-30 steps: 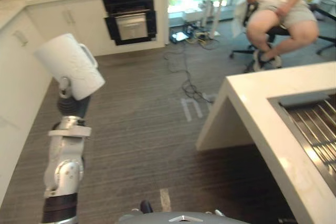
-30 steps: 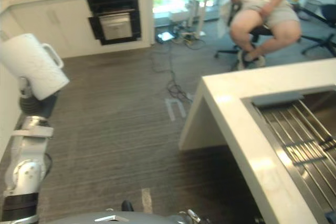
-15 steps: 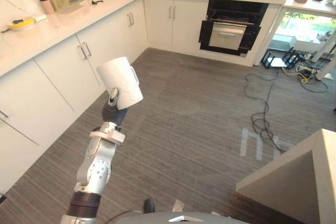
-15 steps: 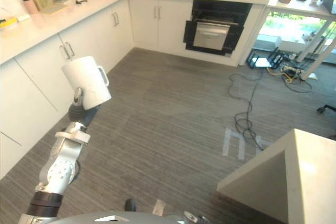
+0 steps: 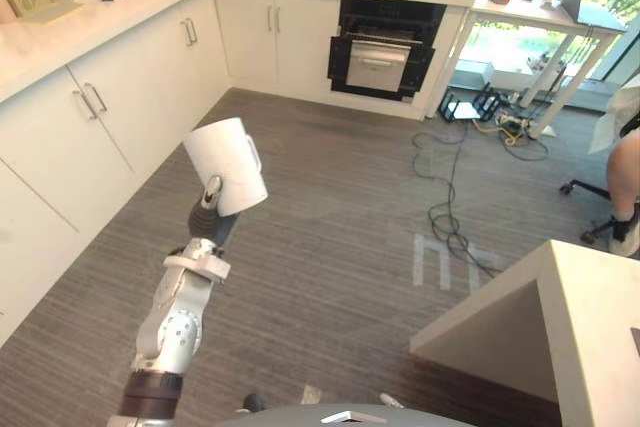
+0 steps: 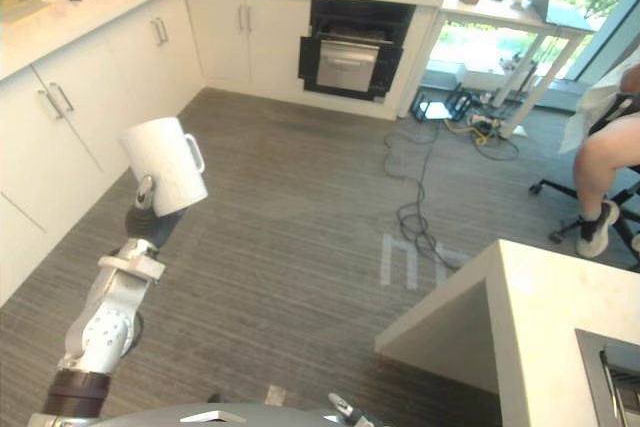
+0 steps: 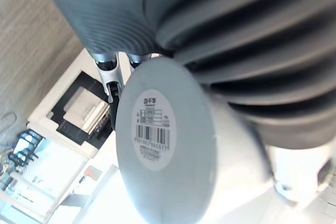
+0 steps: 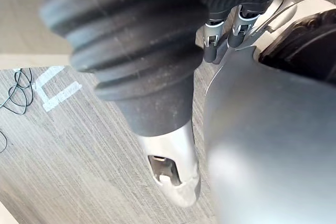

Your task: Walk over to the sink, pick up the cup, carry it to the dishwasher, place the cup inside the dishwasher, then close the dishwasher door

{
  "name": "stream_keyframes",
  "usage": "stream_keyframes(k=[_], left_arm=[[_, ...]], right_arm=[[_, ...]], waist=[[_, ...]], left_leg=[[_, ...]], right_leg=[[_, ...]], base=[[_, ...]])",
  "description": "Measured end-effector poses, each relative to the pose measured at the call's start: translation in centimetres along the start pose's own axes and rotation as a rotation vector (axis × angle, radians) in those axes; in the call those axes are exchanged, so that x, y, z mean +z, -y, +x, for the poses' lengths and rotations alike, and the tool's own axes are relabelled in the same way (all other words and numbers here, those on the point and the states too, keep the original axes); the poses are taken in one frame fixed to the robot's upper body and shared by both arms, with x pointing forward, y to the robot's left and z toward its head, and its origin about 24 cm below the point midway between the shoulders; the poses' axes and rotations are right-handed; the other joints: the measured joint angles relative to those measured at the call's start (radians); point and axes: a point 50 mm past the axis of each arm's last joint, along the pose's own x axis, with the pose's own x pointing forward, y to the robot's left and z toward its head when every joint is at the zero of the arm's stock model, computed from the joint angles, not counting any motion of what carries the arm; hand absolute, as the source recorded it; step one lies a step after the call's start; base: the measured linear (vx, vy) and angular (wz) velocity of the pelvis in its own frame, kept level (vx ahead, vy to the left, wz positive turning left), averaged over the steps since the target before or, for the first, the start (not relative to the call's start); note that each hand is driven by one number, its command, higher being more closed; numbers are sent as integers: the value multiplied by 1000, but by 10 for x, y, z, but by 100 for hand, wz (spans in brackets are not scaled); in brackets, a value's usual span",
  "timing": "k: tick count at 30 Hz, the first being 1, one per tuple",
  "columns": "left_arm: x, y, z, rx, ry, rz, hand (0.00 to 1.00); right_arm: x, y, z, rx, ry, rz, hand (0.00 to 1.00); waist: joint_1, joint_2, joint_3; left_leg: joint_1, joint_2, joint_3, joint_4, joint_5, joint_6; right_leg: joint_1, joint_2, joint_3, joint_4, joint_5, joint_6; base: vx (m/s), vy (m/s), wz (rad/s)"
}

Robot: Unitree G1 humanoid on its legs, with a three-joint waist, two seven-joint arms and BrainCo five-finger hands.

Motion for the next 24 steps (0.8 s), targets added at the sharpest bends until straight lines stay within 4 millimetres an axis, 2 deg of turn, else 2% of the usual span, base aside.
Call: stream_keyframes(k=[2,3,5,7,9,11,13,16,19,20,21,22,23,24], left_arm=[[1,-6,-4,51,13,23,100],[0,-14,-13,120,27,35,100],[0,-22,-22,186,46,49,100],[1,-29,-30,246,68,77,100],[8,-38,-38,308,115,87,100],[14,-45,-43,345,156,100,100],[21,-49,-46,366,186,120,100],[22,-49,-46,366,187,149,100],[21,-41,-36,308,178,171,100],[19,-35,-27,274,171,177,100],[18,-28,-20,239,161,199,100],[16,-25,-18,226,155,204,100],[13,-24,-18,219,138,214,100],[12,-25,-20,223,134,220,100]], right_arm=[[0,3,-1,1,25,38,0],[-1,7,-3,-5,48,69,0],[-3,14,-6,-15,75,91,0],[-5,22,-9,-41,113,112,0],[-3,29,-12,-64,144,120,0],[2,31,-13,-70,170,125,0],[6,27,-11,-59,187,120,0],[11,24,-10,-58,211,118,0],[10,33,-14,-104,232,181,0],[15,39,-16,-125,266,225,0],[19,39,-17,-128,296,255,0],[18,39,-17,-126,301,267,0],[18,39,-17,-124,314,268,0],[16,37,-17,-117,320,275,0]], waist=[[10,3,22],[15,23,37],[16,45,45],[18,66,36],[22,103,26],[34,114,19],[43,113,18],[50,102,5],[49,81,-6],[51,82,0],[49,73,4],[45,67,9],[33,65,14],[30,74,20]], left_leg=[[-19,19,0,73,-26,-12],[-40,44,2,163,-72,-19],[-51,64,5,206,-103,-19],[-54,74,4,207,-111,-15],[-46,82,27,180,-92,-18],[-35,83,35,160,-90,-21],[-24,80,35,138,-89,-21],[-6,51,27,93,-77,-13],[14,-14,11,100,-114,13],[29,-46,-17,96,-121,24],[44,-77,-43,102,-140,51],[66,-87,-60,102,-152,68],[112,-88,-85,101,-171,91],[126,-84,-95,103,-186,97]], right_leg=[[13,8,1,1,6,-10],[31,22,0,1,5,-17],[50,36,-3,-5,-5,-31],[53,44,-21,-5,-9,-26],[43,46,-32,-2,-10,-23],[42,45,-34,-2,-11,-21],[39,38,-60,-2,-16,-16],[32,-5,-147,17,-29,10],[9,-83,-183,189,-114,66],[-83,-141,-226,429,-147,67],[-193,-206,-241,686,-102,23],[-222,-226,-222,776,-54,19],[-264,-229,-178,904,28,32],[-285,-215,-163,930,3,29]], base=[[-100,-54,-8],[-131,-63,-4],[-155,-63,6],[-143,-54,24],[-63,-44,22],[-48,-26,-2],[-19,-21,-10],[63,10,6],[176,59,32],[163,92,48],[166,105,52],[210,122,61],[244,83,43],[293,74,39]])
